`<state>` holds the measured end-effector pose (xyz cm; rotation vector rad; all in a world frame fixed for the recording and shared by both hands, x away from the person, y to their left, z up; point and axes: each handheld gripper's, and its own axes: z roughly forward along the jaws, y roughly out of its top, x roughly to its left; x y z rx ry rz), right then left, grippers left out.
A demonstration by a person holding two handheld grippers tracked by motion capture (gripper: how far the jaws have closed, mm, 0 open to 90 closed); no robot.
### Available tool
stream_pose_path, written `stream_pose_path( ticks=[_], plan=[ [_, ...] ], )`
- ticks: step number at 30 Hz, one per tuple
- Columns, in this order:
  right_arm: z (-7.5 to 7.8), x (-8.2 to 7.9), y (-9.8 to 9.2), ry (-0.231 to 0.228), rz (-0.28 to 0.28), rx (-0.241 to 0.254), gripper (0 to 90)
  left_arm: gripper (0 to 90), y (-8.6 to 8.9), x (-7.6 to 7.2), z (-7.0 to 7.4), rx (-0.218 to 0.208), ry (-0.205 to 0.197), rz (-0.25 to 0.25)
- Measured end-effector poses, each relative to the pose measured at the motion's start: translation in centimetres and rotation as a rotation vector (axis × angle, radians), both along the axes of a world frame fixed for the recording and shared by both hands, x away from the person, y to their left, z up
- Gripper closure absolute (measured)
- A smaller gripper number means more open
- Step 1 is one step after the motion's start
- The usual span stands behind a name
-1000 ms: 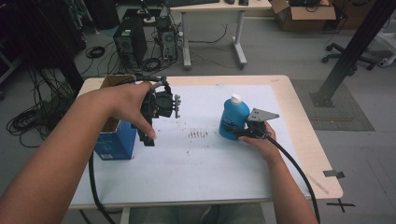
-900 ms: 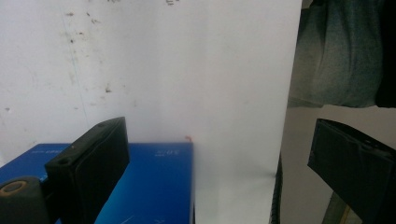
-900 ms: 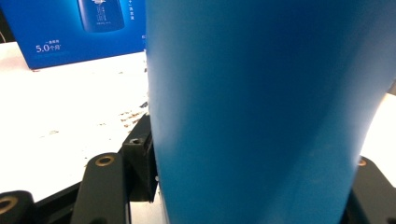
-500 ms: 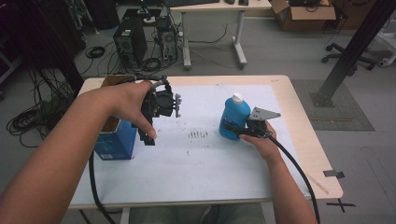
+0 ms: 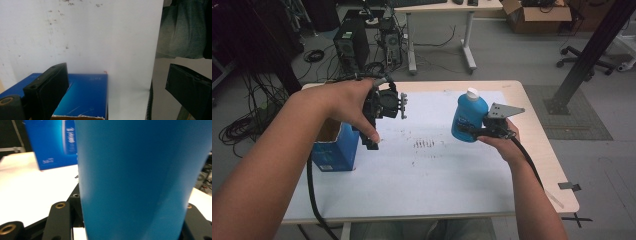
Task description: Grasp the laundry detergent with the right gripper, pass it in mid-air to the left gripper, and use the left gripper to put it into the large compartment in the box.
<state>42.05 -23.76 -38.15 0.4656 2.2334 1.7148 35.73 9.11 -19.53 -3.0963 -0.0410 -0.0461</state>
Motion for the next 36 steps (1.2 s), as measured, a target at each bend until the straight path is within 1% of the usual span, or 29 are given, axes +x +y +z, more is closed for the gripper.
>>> stream_pose_path(
  ticks=[1, 2, 3, 4, 6, 7, 9, 12, 16, 21, 22, 25, 27, 33, 36],
  plan=[
    [0.4, -0.1, -0.1, -0.002, 0.013, -0.002, 44.0, 4.9, -0.1, 0.1, 0.2, -0.001, -0.001, 0.001],
    [0.4, -0.1, -0.1, -0.002, 0.013, -0.002, 44.0, 4.9, -0.1, 0.1, 0.2, -0.001, -0.001, 0.001],
    [1.1, -0.4, -0.1, -0.003, 0.037, -0.009, 44.0, 4.9, -0.2, 0.1, 0.4, -0.003, -0.004, 0.003],
    [1.1, -0.4, -0.1, -0.003, 0.037, -0.009, 44.0, 4.9, -0.2, 0.1, 0.4, -0.003, -0.004, 0.003],
    [2.2, -0.8, -0.2, -0.002, 0.086, -0.021, 44.0, 4.9, -0.4, 0.2, 0.8, -0.002, -0.009, 0.005],
    [2.5, -1.0, -0.2, -0.004, 0.094, -0.023, 44.0, 4.9, -0.5, 0.3, 0.9, -0.006, -0.009, 0.01],
    [3.1, -1.4, -0.2, -0.012, 0.117, -0.03, 44.0, 4.9, -0.6, 0.3, 1.1, -0.006, -0.016, 0.005],
    [4.0, -2.1, 0.0, -0.029, 0.162, -0.023, 44.0, 4.8, -0.8, 0.5, 1.3, -0.008, -0.013, 0.005],
    [4.9, -3.0, 0.5, -0.051, 0.209, -0.051, 44.0, 5.3, -1.1, 0.7, 1.7, -0.011, -0.019, 0.005],
    [5.3, -3.8, 1.1, -0.059, 0.251, -0.064, 44.0, 5.5, -1.5, 0.9, 1.9, -0.012, -0.016, 0.008],
    [5.3, -4.0, 1.2, -0.055, 0.257, -0.06, 44.1, 5.5, -1.6, 0.9, 1.9, -0.013, -0.016, 0.01],
    [5.4, -4.3, 1.5, -0.061, 0.277, -0.069, 44.0, 5.3, -1.8, 1.0, 2.0, -0.007, -0.015, 0.015],
    [5.4, -4.5, 1.8, -0.058, 0.29, -0.071, 44.1, 5.2, -1.9, 1.0, 2.0, -0.01, -0.018, 0.017],
    [5.1, -5.1, 2.9, -0.054, 0.335, -0.085, 44.1, 5.4, -2.2, 0.9, 2.5, -0.02, -0.015, 0.019],
    [4.8, -5.3, 3.5, -0.053, 0.35, -0.079, 44.1, 5.3, -2.3, 0.8, 2.7, -0.026, -0.016, 0.013]
  ],
)
